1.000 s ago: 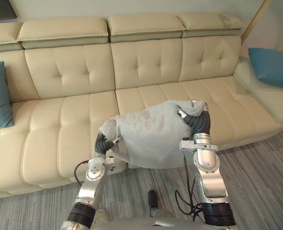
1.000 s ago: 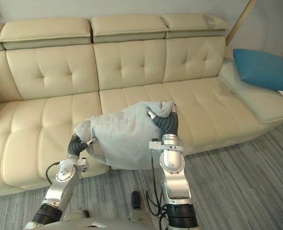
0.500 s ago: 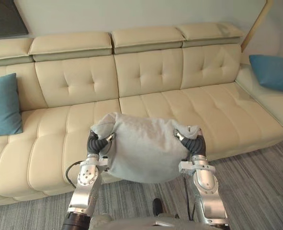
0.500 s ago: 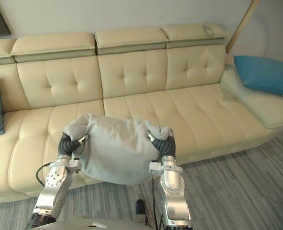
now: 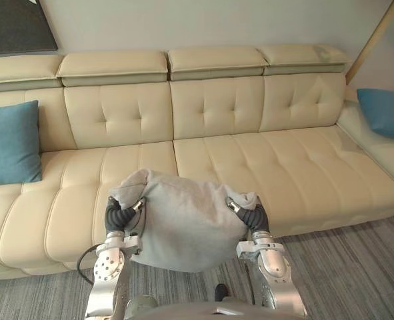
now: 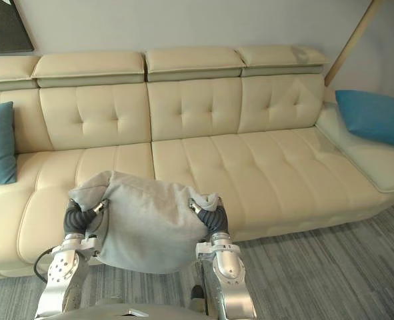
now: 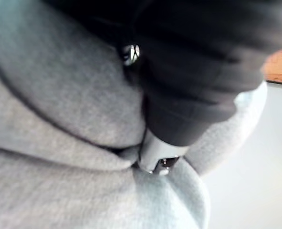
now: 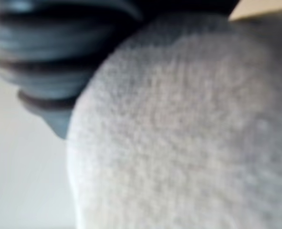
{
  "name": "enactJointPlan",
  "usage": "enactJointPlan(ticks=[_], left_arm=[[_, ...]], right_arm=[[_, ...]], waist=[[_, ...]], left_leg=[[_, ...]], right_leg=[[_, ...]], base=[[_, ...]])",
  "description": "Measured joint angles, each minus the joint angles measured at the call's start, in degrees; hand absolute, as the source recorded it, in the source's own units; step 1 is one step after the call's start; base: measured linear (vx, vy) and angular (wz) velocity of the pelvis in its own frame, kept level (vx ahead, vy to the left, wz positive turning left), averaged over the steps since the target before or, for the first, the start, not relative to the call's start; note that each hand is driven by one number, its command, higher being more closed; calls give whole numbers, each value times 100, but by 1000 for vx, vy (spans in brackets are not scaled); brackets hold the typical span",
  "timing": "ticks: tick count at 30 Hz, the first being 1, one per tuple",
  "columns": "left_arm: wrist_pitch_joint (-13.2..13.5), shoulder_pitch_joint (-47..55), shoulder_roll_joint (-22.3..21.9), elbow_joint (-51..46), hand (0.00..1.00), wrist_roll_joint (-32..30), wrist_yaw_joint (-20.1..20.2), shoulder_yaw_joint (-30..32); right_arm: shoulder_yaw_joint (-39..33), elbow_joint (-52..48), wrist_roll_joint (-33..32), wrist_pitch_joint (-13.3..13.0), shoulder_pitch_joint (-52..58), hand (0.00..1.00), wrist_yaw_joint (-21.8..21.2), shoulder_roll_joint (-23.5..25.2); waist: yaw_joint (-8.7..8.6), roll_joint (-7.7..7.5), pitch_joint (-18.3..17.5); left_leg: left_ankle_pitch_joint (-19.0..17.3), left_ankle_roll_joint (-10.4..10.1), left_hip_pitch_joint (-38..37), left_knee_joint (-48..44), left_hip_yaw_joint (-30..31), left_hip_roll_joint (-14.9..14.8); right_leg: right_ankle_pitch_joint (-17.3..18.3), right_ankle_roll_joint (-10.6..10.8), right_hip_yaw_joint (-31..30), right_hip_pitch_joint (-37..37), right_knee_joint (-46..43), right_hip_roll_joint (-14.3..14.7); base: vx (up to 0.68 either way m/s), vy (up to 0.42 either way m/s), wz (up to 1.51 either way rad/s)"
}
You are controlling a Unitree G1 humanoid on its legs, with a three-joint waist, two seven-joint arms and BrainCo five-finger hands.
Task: Pick up cushions and gather them together orderly.
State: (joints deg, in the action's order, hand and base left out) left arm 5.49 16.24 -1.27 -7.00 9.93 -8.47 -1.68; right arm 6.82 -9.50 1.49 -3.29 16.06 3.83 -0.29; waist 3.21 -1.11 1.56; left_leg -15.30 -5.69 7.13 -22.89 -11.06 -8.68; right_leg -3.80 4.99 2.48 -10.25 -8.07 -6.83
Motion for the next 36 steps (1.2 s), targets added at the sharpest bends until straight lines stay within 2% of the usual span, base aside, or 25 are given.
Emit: enactJointPlan(ticks=[4,6,7,8,9,12,14,15,16,17,18,19,20,22,24,25,27,29,30,31,32,33,34,35,36], left_arm=[[-1,0,-52,-5,100,5,-16,-1],[0,0,-53,-29,100,56,-20,0],[0,0,-60,-47,100,97,-20,-4],[-1,37,-77,-112,100,120,-23,-6],[-1,71,-85,-151,100,120,-23,-15],[-1,172,-99,-302,100,120,-21,-13],[-1,185,-101,-325,100,120,-10,-70],[-1,184,-112,-331,100,119,-4,-71],[-2,184,-150,-343,100,119,2,-70],[-9,199,-168,-343,100,119,1,-85],[-13,197,-167,-343,100,122,0,-86],[-18,243,-100,-343,100,126,-6,-55],[-18,267,-47,-345,100,129,-7,-51],[-23,278,68,-351,100,183,-12,-54],[-24,275,120,-352,100,228,-15,-54],[-23,258,208,-354,100,229,-15,-61],[-28,269,307,-353,100,227,-16,-66],[-29,267,306,-355,100,223,-24,-80],[-14,250,311,-356,100,223,-41,-66],[-11,202,312,-352,100,223,-89,-46],[-11,105,305,-298,100,223,-128,-43],[-7,40,301,-229,100,223,-128,-42],[-2,-14,304,-131,100,218,-127,-40],[-6,-39,313,-82,100,218,-124,-44],[-18,-163,165,169,100,215,-117,-67]], right_arm=[[-3,0,-17,-7,2,100,5,-19],[2,-4,-180,-20,21,100,10,-18],[1,-6,-208,-23,20,100,12,-26],[2,-10,-224,-23,16,100,17,-39],[3,-17,-235,-23,44,100,25,-41],[81,-118,-355,-24,89,100,47,-74],[86,-225,-393,-25,105,100,86,-142],[86,-273,-394,-25,105,100,118,-163],[92,-334,-396,-29,74,100,194,-221],[94,-333,-396,-29,39,100,256,-265],[98,-304,-394,-28,12,100,263,-248],[199,-288,-391,-12,20,100,257,-252],[239,-289,-390,-12,48,100,253,-247],[252,-279,-385,-12,54,100,241,-210],[251,-254,-380,-12,35,100,222,-199],[237,-112,-381,-23,-21,100,196,-156],[200,229,-380,-19,-141,100,169,-80],[201,426,-341,-18,-168,100,155,-78],[207,426,-336,-20,-180,100,137,-76],[203,435,-338,-19,-249,100,122,-62],[176,466,-338,-17,-361,100,114,-21],[126,490,-339,-18,-433,100,103,-19],[89,542,-338,-20,-476,100,92,-22],[88,564,-338,-18,-469,100,91,-4],[48,626,-338,-11,-495,100,91,-154]], waist=[[-17,29,62],[-16,135,267],[-11,163,334],[18,235,476],[9,267,523],[32,238,637],[47,239,644],[34,262,650],[31,266,661],[70,266,651],[117,293,636],[228,137,626],[239,77,592],[283,-97,551],[277,-110,552],[210,-151,564],[167,-178,583],[103,-168,591],[25,-131,598],[23,-173,595],[16,-184,602],[11,-168,611],[-9,-215,583],[-22,-281,565],[-20,-96,666]], left_leg=[[76,-99,137,-24,426,-33],[89,-103,189,-385,619,-148],[96,-96,240,-579,609,-190],[196,55,499,-1265,503,-297],[367,217,711,-1687,393,-377],[1201,253,1309,-2569,142,-601],[620,296,1381,-1931,-38,-561],[532,289,1380,-1682,-71,-540],[432,245,1381,-933,-102,-429],[481,220,1340,-359,-62,-360],[674,226,1294,-359,-83,-339],[573,378,1277,-495,-144,-186],[460,423,1295,-561,-226,-159],[93,556,1231,-935,-523,-61],[-49,607,1105,-1022,-638,-19],[-107,665,924,-992,-689,51],[-259,610,522,-825,-698,71],[-260,583,103,-464,-669,60],[-248,580,31,-339,-664,34],[-249,579,-14,-267,-658,23],[-244,571,-72,-169,-646,-20],[-224,536,-127,-133,-628,-71],[-204,497,-143,-160,-552,-71],[-221,457,-140,-227,-471,-4],[-293,346,-225,-347,-166,-84]], right_leg=[[434,-40,433,-103,-568,-34],[946,-94,748,-79,-1104,-94],[1027,-92,771,-67,-1188,-96],[1244,-73,850,-11,-1388,-89],[1329,-89,900,42,-1434,-98],[1361,-182,935,261,-1220,-110],[1359,-186,977,305,-1053,-131],[1361,-182,997,306,-1034,-132],[1382,-149,1014,300,-1010,-174],[1467,-11,1008,272,-1019,-208],[1507,54,955,252,-1038,-230],[1538,139,729,256,-943,-294],[1530,157,639,286,-932,-330],[1680,309,330,62,-1692,-534],[1681,377,177,-236,-2522,-619],[1445,436,92,-575,-3296,-723],[858,355,132,-810,-4046,-785],[218,7,186,-921,-4489,-783],[758,-102,274,-921,-4469,-774],[1203,-114,323,-988,-4370,-751],[1636,-119,421,-1086,-4007,-596],[1780,-107,437,-1172,-3514,-380],[1627,-160,399,-1149,-2653,-115],[1185,-275,323,-1036,-1985,-4],[1016,-301,318,-830,-1719,154]], base=[[71,-63,55],[98,-77,75],[55,-63,52],[31,-87,35],[47,-119,32],[91,-77,18],[161,18,16],[141,110,19],[152,171,13],[158,196,2],[205,280,-37],[203,246,-41],[399,332,-43],[438,247,-30],[289,124,-21],[359,84,-10],[321,21,-15],[255,-47,-2],[218,-70,0],[298,-164,-12],[236,-168,-22],[281,-234,-18],[194,-171,-7],[302,-232,-6],[241,-148,-15]])
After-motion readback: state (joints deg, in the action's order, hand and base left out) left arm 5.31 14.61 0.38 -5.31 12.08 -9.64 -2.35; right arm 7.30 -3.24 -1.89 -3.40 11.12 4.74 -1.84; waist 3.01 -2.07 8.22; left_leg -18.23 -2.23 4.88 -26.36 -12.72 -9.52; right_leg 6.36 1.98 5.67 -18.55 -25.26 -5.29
